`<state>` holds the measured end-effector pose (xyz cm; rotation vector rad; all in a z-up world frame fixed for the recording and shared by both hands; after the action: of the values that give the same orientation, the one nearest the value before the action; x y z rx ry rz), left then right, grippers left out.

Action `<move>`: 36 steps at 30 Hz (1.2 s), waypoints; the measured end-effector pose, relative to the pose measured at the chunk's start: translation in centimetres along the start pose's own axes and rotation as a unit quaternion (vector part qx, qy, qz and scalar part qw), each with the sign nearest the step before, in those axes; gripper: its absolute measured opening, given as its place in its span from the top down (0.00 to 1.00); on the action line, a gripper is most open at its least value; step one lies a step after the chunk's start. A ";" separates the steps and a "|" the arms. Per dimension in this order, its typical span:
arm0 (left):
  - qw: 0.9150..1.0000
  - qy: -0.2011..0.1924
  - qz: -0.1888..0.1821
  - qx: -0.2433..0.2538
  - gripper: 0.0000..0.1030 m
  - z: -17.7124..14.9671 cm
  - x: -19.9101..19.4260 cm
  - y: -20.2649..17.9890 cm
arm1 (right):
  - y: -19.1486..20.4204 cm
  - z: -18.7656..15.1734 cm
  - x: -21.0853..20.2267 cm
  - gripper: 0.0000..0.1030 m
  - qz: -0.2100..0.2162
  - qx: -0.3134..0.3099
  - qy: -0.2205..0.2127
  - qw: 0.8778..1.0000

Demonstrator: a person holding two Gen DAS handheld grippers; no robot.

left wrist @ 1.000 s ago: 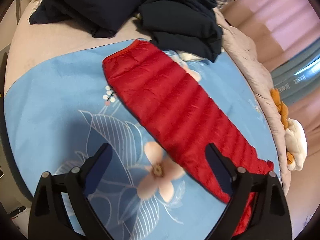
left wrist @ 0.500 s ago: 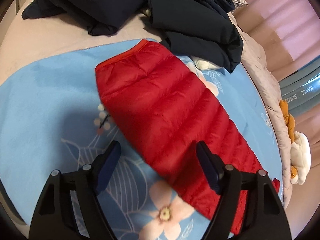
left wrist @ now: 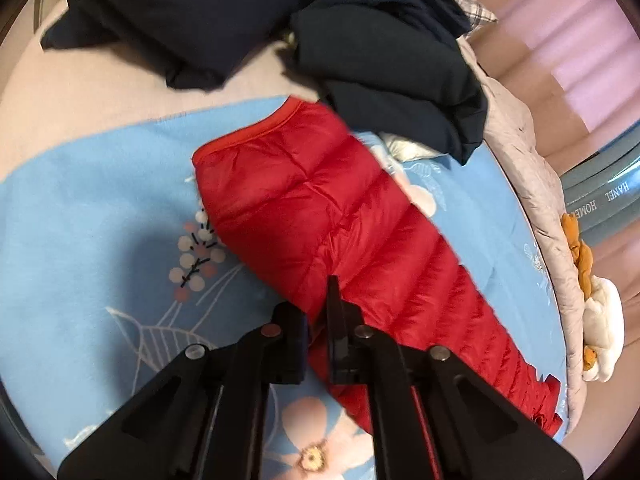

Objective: Fold large clothes

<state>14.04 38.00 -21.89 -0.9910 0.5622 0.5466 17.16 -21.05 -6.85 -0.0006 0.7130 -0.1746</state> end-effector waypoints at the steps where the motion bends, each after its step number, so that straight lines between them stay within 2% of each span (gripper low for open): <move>1: 1.000 -0.007 -0.003 0.005 0.95 0.1 -0.4 -0.5 | -0.1 0.0 -0.1 0.01 0.001 0.002 -0.001 1.000; 8: 0.996 -0.052 -0.047 0.061 0.96 0.6 -6.0 -6.3 | -0.5 0.2 -0.7 0.01 0.009 0.007 -0.010 1.000; 15: 0.982 -0.082 -0.094 0.144 0.96 -0.1 -11.4 -13.6 | -1.0 0.1 -1.4 0.01 0.023 0.022 -0.018 0.999; 20: 0.971 -0.086 -0.130 0.181 0.96 -1.6 -13.6 -17.4 | -1.5 0.0 -1.9 0.01 0.026 0.028 -0.023 0.999; 36: 0.939 -0.072 -0.182 0.284 0.96 -6.3 -16.3 -25.0 | -3.3 0.0 -2.8 0.01 0.029 0.053 -0.039 0.997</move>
<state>17.36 18.63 1.47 -0.4777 0.3598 0.1054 14.52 -23.87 -4.79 0.1135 0.6251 -0.1546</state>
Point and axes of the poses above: each gripper's, at about its wrist camera, not at the fingertips, and x roughly the way its jaws point, y to its left, z to its top, the point moved 6 cm from there along x, roughly the way its jaws point, and after that the axes turned 13 degrees about -z, right-handed, at the moved point
